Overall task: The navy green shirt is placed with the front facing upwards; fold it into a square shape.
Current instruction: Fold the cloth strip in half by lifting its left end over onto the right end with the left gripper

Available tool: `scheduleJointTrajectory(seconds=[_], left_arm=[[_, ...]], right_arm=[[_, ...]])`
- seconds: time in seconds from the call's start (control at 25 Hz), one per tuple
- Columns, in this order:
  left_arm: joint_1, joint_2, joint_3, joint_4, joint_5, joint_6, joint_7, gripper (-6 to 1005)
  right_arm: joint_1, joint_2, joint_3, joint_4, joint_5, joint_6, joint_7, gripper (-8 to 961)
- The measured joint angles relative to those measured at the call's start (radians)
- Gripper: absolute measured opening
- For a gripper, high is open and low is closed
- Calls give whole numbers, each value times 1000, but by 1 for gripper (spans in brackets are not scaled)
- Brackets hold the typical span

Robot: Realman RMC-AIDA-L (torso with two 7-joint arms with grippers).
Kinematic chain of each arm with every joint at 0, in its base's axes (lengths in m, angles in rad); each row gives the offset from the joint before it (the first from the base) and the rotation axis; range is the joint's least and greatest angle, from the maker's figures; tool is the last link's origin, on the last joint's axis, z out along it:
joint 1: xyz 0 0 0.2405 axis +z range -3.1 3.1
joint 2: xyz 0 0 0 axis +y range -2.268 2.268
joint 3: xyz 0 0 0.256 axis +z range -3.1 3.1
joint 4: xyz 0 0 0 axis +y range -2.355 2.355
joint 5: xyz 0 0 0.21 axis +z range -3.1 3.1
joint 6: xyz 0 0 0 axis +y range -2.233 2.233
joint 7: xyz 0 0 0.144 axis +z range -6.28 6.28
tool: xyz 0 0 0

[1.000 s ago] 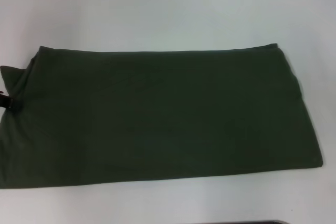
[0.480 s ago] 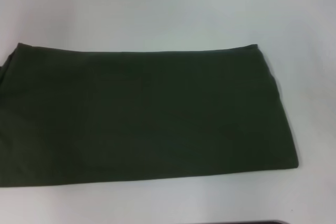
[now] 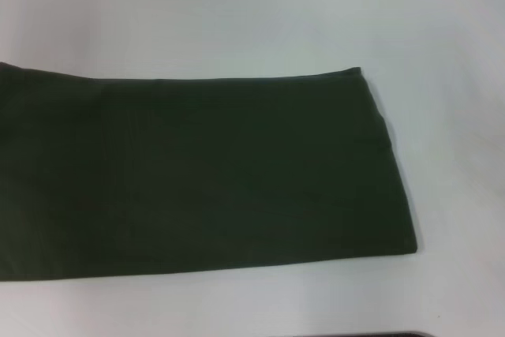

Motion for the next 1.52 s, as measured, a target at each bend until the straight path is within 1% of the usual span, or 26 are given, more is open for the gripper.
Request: scheduleJointTrajectory(seconds=[0.08,0.32,0.44,0.56,0.64,0.72,0.76,0.8,0.84,0.92,1.08,1.2,1.28,1.4,1.52], left_arm=[[0,11,0,1,11,0,-5,72],[-4,28,0,5,22,0,-6,73],[-9,29,0,2,22,2,-6,73],[-18,21,-1,-4,17,24,-8,73],[-26,8,-7,-19,13,51,-8,73],[-32,-12,-11,-48,11,82,-7,73],[-35,-31,-11,-77,11,107,-6,73],[-39,-60,-10,-122,11,144,-5,73],[-39,-60,-10,-122,11,144,-5,73],[-45,-88,-8,-163,11,178,-4,73],[-59,-128,-11,-214,11,217,-8,73],[-66,-148,-15,-242,-2,238,-11,73],[-70,-158,-15,-252,-25,250,-15,72],[-75,-165,-14,-259,-62,259,-32,72],[-80,-167,-12,-260,-109,266,-56,72]], right_arm=[[6,1,-3,0,0,8,0,925],[21,6,-7,0,0,24,1,925],[26,8,-7,1,0,31,2,925],[26,8,-7,1,0,35,3,925],[26,8,-7,2,0,36,3,925],[26,8,-7,2,0,36,3,924],[25,7,-7,2,0,36,3,924],[25,6,-7,2,0,36,3,924],[25,6,-7,2,0,37,3,924],[24,5,-7,2,0,37,1,924],[21,2,-8,2,-1,38,-5,925],[17,-1,-8,1,-1,35,-5,925],[16,-2,-8,-1,-1,30,-5,925],[14,-3,-8,-7,-1,25,-1,924],[14,-4,-8,-8,-1,14,1,924]])
